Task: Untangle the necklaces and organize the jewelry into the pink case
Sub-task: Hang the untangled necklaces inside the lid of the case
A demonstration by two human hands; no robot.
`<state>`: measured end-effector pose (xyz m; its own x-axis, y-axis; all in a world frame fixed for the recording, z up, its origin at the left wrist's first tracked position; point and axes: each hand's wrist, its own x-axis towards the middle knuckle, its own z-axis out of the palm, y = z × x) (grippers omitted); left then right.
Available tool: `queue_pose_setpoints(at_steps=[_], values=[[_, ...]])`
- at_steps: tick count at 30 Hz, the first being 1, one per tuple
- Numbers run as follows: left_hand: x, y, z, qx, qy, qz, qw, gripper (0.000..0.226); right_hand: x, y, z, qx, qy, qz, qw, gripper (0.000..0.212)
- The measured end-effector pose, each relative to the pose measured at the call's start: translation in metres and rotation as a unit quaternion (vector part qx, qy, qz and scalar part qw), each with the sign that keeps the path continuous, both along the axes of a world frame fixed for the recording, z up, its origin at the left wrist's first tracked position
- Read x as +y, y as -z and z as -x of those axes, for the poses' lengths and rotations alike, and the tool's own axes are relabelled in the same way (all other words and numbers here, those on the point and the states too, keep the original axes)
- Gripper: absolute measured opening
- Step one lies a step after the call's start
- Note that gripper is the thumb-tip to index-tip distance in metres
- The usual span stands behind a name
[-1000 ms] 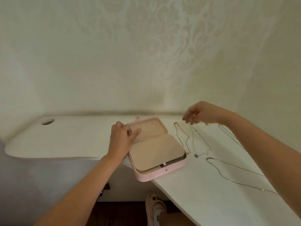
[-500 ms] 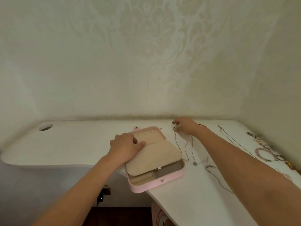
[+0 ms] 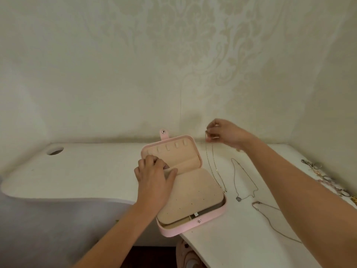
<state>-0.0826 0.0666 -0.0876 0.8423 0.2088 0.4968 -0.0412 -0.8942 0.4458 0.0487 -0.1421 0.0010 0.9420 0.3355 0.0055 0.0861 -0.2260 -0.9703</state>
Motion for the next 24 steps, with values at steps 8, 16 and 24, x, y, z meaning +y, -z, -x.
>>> queue_pose_setpoints(at_steps=[8,16,24], values=[[-0.001,-0.001,-0.003,-0.04,0.023,-0.015,0.999,0.016,0.029,-0.111,0.039,-0.152,-0.126,0.163,0.967,0.015],[-0.003,-0.003,0.001,-0.077,-0.001,-0.036,0.996,0.021,0.079,-0.062,0.059,-0.222,-0.162,0.376,0.885,0.038],[-0.001,-0.003,0.004,-0.082,0.014,-0.018,0.996,0.019,0.089,-0.034,0.075,-0.291,-0.168,0.398,0.854,0.048]])
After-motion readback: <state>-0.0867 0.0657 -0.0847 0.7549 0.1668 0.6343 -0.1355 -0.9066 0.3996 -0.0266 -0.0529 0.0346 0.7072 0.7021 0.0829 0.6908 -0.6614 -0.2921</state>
